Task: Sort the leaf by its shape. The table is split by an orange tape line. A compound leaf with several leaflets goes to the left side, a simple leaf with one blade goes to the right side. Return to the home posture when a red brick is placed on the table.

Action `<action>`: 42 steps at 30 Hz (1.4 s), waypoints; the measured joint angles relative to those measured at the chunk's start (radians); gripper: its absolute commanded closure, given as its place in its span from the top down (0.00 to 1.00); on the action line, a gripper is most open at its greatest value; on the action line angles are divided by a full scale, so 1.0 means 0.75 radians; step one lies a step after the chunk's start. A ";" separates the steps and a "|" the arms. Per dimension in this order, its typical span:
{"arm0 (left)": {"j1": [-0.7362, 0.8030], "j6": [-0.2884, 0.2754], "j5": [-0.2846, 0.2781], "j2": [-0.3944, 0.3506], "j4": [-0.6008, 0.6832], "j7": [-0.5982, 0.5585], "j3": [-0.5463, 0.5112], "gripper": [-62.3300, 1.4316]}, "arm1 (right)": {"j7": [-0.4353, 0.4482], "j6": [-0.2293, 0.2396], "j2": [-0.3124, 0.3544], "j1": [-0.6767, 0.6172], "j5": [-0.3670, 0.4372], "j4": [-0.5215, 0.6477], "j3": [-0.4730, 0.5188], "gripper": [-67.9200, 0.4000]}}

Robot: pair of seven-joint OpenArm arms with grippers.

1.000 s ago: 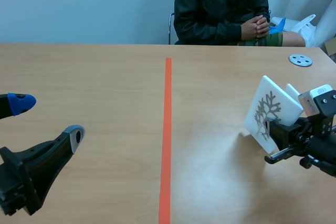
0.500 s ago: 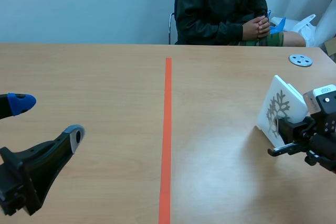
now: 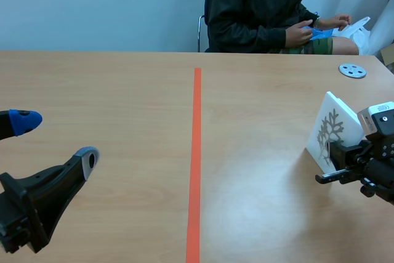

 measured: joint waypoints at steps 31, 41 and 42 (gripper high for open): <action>0.000 0.000 0.000 0.000 0.000 0.000 0.000 1.00 | -0.072 0.297 -0.007 -0.001 0.244 0.111 0.186 0.78; 0.000 0.000 0.000 0.000 0.000 0.000 0.000 1.00 | -0.207 0.347 -0.007 -0.141 0.417 0.538 0.290 0.78; 0.000 0.000 0.000 0.000 0.000 0.000 0.000 1.00 | -0.226 0.355 -0.007 -0.160 0.432 0.592 0.306 0.78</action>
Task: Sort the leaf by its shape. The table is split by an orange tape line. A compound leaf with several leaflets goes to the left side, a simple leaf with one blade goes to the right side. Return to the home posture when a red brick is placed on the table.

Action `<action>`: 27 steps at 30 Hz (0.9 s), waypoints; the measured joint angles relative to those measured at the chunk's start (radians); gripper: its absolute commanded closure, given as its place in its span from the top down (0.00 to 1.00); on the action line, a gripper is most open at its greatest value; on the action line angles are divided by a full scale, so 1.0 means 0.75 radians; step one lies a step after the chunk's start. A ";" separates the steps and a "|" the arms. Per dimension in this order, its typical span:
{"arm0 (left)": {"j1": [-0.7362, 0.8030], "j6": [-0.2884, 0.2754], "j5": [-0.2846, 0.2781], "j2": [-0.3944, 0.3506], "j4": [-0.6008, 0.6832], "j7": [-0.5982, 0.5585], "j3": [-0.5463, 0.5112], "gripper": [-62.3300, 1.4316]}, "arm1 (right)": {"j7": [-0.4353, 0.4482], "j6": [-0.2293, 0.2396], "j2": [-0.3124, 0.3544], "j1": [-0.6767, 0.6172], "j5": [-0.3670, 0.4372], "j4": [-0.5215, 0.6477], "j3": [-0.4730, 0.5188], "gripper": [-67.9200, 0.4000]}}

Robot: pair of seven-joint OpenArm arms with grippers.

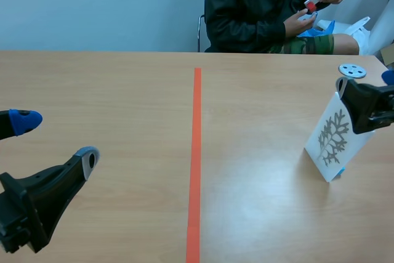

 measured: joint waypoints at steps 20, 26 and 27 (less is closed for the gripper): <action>0.000 0.000 0.000 0.000 0.000 0.000 0.000 1.00 | -0.268 0.085 0.148 -0.216 0.202 0.624 -0.067 1.00; 0.000 0.000 0.000 0.000 0.000 0.000 0.000 1.00 | -0.332 0.071 0.223 -0.216 0.214 0.608 -0.224 1.00; 0.000 0.000 0.000 0.000 0.000 0.000 0.000 1.00 | -0.332 0.042 0.222 -0.217 0.214 0.607 -0.260 1.00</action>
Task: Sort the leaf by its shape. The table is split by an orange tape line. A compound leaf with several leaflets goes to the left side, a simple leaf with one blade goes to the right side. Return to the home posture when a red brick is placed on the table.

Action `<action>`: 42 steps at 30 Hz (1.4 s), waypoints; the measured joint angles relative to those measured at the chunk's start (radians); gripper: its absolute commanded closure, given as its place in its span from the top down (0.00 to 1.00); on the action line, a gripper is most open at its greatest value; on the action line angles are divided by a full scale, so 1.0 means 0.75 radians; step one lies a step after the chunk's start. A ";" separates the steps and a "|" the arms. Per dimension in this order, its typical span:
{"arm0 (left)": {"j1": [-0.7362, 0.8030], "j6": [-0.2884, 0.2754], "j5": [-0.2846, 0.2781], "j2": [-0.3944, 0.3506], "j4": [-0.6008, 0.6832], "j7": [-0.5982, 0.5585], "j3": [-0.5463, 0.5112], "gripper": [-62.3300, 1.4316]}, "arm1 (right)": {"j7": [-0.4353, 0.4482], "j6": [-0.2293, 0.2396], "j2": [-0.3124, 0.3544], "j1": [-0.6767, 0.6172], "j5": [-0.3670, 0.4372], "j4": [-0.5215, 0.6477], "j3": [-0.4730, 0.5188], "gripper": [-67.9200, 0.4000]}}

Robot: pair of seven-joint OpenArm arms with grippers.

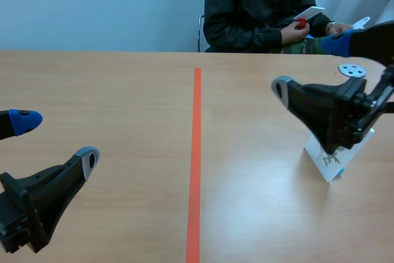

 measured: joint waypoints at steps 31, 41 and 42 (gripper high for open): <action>-0.001 0.000 0.000 0.000 0.000 0.025 0.000 1.00 | -0.015 -0.288 -0.084 -0.273 -0.101 -0.005 -0.191 1.00; 0.000 0.000 0.000 0.000 0.000 0.025 0.000 1.00 | -0.015 -0.317 -0.085 -0.273 -0.111 -0.005 -0.191 1.00; 0.000 0.000 0.000 0.000 0.000 0.025 0.000 1.00 | -0.015 -0.317 -0.085 -0.273 -0.111 -0.005 -0.191 1.00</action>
